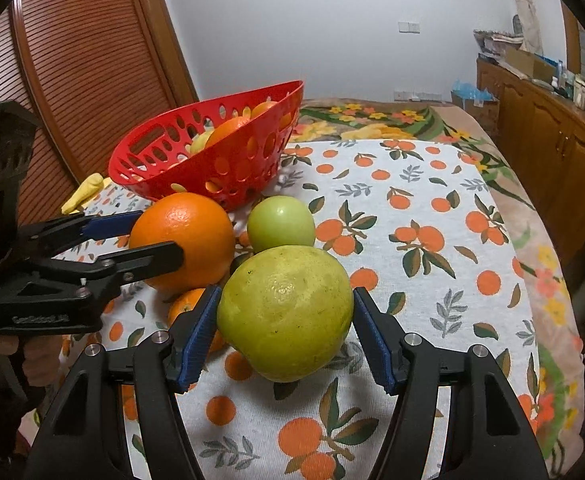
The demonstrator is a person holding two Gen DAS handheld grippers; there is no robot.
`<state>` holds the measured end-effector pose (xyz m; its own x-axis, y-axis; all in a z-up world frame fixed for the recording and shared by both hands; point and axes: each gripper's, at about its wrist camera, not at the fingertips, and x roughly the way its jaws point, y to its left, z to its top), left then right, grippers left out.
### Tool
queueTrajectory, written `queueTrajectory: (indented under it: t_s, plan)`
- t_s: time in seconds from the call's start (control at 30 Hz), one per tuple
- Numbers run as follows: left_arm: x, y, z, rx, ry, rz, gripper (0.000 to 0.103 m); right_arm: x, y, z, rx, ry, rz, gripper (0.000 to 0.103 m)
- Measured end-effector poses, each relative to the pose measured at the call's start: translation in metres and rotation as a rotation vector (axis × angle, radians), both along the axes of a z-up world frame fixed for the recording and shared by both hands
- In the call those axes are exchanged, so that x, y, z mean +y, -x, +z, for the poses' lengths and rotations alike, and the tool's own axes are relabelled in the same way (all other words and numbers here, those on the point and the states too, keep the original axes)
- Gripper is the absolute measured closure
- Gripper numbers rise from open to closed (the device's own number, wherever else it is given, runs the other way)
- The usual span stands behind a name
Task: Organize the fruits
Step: 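Grasp a large orange with the left tool while the right tool grasps a large yellow-green pomelo, then lift and carry the large orange with the left tool while the right tool carries the pomelo to the basket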
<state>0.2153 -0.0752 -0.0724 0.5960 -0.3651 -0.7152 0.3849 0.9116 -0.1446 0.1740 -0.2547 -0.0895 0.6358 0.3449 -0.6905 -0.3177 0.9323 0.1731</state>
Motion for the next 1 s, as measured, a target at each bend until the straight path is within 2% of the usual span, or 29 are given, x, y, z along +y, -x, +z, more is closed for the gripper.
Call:
queueTrajectory:
  t_s: [0.43,0.6,0.87,1.0]
  plan:
    - [-0.015,-0.016,-0.019,0.042,-0.034,-0.009,0.021,-0.007,0.005,0.001,-0.011,0.02,-0.014,0.036]
    - [-0.015,-0.022,-0.026,0.073,-0.011,-0.013,0.021,-0.01,0.005,0.0,-0.01,0.024,-0.017,0.036]
    - [-0.005,-0.016,-0.026,0.057,0.025,0.001,0.024,-0.012,0.004,-0.003,0.006,0.036,-0.02,0.036]
    - [0.005,-0.006,-0.023,0.041,0.014,0.03,0.024,-0.011,0.003,-0.003,0.009,0.041,-0.017,0.036]
